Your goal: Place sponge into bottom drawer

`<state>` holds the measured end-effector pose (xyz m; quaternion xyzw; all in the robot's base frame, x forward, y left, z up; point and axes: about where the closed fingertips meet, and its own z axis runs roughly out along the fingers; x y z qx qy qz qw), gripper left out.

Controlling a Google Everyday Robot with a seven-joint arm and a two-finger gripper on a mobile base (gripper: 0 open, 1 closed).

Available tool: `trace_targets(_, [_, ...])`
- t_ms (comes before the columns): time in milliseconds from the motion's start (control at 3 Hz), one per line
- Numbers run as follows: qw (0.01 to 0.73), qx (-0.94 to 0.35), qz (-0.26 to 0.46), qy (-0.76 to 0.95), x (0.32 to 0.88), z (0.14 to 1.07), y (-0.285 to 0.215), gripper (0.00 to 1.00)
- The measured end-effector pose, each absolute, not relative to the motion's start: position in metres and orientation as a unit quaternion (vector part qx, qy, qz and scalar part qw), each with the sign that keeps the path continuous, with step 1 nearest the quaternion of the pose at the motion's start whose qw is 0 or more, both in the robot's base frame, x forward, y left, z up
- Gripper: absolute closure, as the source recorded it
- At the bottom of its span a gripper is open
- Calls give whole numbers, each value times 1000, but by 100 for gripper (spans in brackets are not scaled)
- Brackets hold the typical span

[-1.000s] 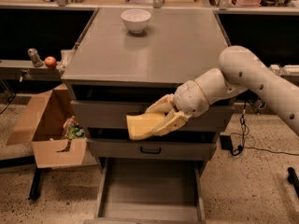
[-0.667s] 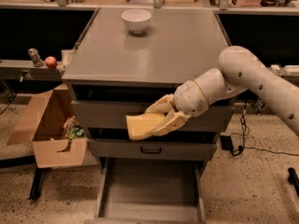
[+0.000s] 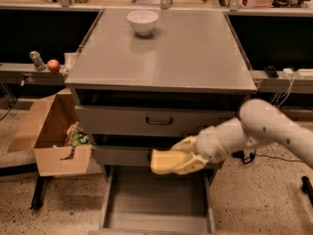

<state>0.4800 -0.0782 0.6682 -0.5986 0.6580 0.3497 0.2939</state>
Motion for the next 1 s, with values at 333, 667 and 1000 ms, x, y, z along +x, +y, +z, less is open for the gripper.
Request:
trace_targets(333, [292,-537,350,710,467,602,-104,100])
trace_targets(667, [247,-503,361,746,450,536,-119,100])
trace_targets(1000, [246,-501,360,747,451,530,-119,100])
